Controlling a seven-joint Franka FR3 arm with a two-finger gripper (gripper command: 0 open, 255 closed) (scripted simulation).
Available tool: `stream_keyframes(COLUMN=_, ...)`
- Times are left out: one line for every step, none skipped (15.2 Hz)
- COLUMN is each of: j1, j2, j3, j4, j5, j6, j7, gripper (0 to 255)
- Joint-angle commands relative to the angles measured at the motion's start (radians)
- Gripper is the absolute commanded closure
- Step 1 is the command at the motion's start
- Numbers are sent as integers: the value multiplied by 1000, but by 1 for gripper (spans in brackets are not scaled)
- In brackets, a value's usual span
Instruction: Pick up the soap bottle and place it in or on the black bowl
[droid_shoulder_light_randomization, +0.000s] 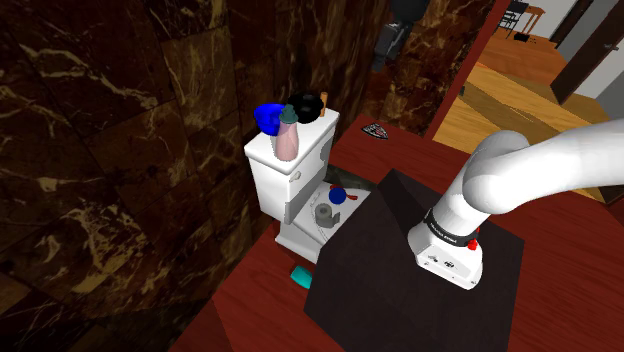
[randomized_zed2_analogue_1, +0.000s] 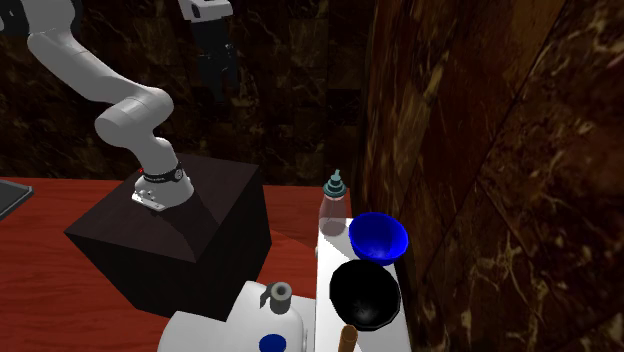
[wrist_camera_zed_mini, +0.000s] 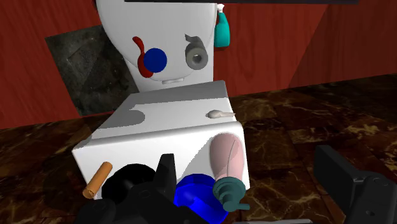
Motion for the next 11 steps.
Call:
stream_keyframes(j1=0, j2=0, j3=0, j4=0, j5=0, j6=0, j7=0, gripper=0)
stream_keyframes(j1=0, j2=18, j3=1, j4=-16, j5=2, j6=38, j7=8, gripper=0)
stream_keyframes(j1=0, j2=38, j3=2, j4=-31, j5=4, j6=76, j7=16, gripper=0)
stream_keyframes(j1=-1, j2=59, j3=4, j4=-45, j5=6, j6=114, j7=24, gripper=0)
stream_keyframes(j1=-1, j2=82, j3=5, j4=-57, j5=8, j6=152, j7=32, gripper=0)
stream_keyframes(j1=-1, j2=106, j3=6, j4=-68, j5=9, j6=190, j7=40, gripper=0)
stream_keyframes(j1=-1, j2=131, j3=8, j4=-76, j5=11, j6=228, j7=48, gripper=0)
stream_keyframes(j1=-1, j2=158, j3=9, j4=-84, j5=12, j6=266, j7=56, gripper=0)
stream_keyframes(j1=-2, j2=187, j3=10, j4=-90, j5=14, j6=303, j7=63, gripper=0)
stream_keyframes(j1=-2, j2=216, j3=12, j4=-94, j5=15, j6=341, j7=71, gripper=0)
stream_keyframes(j1=-2, j2=247, j3=13, j4=-97, j5=16, j6=378, j7=79, gripper=0)
